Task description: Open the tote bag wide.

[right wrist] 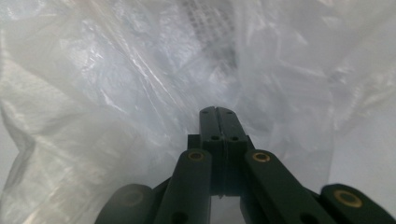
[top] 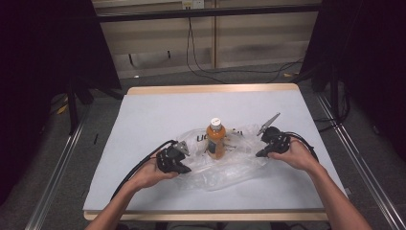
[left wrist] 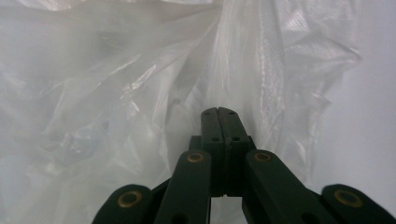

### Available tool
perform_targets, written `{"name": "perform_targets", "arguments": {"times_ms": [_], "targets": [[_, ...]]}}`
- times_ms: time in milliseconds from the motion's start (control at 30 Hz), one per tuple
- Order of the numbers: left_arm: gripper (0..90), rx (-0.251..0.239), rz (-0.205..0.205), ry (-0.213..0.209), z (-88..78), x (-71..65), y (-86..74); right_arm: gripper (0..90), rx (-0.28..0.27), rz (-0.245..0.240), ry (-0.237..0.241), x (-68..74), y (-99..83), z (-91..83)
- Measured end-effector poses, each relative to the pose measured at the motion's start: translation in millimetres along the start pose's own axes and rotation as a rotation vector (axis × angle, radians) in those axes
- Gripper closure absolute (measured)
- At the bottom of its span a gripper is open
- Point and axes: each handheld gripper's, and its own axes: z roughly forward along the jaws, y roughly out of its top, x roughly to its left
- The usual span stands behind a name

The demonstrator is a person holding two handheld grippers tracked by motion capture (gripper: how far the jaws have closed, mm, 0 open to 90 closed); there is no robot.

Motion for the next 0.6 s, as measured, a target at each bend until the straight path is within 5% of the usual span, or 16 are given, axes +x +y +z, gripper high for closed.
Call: {"name": "perform_targets", "arguments": {"times_ms": [233, 400, 600], "targets": [[89.3, -0.052, -0.001, -0.001, 3.5, 0.2, 14.5, 90.0, -0.134, -0.029, 0.018, 14.3, 25.1, -7.3], [89.9, -0.070, 0.000, 0.022, 4.6, 2.3, 27.9, 90.0, -0.141, -0.039, 0.024, 18.6, 45.8, -1.6], [90.0, -0.064, -0.024, 0.030, 7.1, 11.2, 36.2, 90.0, -0.120, -0.030, 0.034, 17.9, 77.7, 25.7]]}}
